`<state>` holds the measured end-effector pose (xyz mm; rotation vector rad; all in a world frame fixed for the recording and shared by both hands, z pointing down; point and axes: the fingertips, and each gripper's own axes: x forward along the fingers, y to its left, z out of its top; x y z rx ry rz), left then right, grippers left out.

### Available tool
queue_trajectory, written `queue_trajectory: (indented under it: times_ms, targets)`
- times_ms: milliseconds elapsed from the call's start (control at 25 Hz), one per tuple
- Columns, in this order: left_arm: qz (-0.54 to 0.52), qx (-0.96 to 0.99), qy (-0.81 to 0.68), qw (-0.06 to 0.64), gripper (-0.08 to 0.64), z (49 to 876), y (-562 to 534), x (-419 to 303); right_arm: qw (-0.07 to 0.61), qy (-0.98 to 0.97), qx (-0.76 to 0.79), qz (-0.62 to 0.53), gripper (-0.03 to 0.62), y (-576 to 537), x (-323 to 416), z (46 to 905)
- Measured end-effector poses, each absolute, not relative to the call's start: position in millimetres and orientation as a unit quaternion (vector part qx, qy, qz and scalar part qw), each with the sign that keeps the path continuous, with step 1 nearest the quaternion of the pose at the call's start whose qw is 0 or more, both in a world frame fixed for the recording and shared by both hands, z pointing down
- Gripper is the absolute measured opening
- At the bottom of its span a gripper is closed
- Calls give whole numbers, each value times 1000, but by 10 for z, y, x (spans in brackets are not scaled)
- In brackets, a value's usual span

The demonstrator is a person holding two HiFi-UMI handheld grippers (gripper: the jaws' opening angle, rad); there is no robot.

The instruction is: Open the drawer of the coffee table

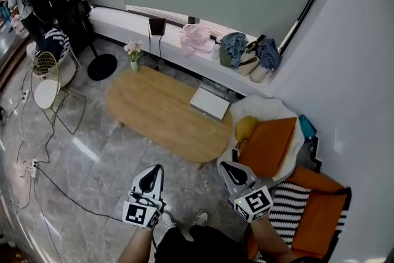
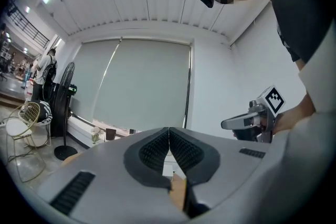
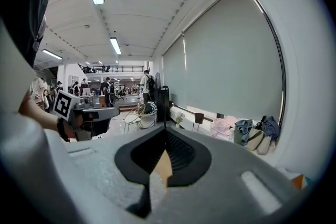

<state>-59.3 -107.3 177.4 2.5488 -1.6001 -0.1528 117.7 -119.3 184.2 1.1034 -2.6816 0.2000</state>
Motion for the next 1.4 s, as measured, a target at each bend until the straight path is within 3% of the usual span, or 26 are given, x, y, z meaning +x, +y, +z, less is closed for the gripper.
queue_trajectory:
  times_ms: [400, 640, 1160, 1240, 1280, 1400]
  targets:
    - [-18, 843, -528, 102, 8, 2522, -1345, -976, 123, -931, 339, 52, 0, -1480, 352, 2392]
    - [-12, 842, -529, 104, 9, 2892, -1574, -1001, 120, -938, 326, 11, 0, -1588, 252, 2756]
    - [-30, 850, -515, 108, 11, 4839, -1823, -722, 172, -937, 303, 13, 0, -1618, 423, 4870]
    - [-36, 859, -496, 117, 48, 5159, -1841, -613, 172, -939, 297, 11, 0, -1618, 414, 5110]
    - [-40, 865, -485, 124, 125, 5308, -1851, -551, 174, -940, 294, 12, 0, -1612, 416, 5227]
    - [-46, 871, -471, 134, 140, 5689, -1900, -420, 178, -941, 288, 20, 0, -1594, 440, 5544]
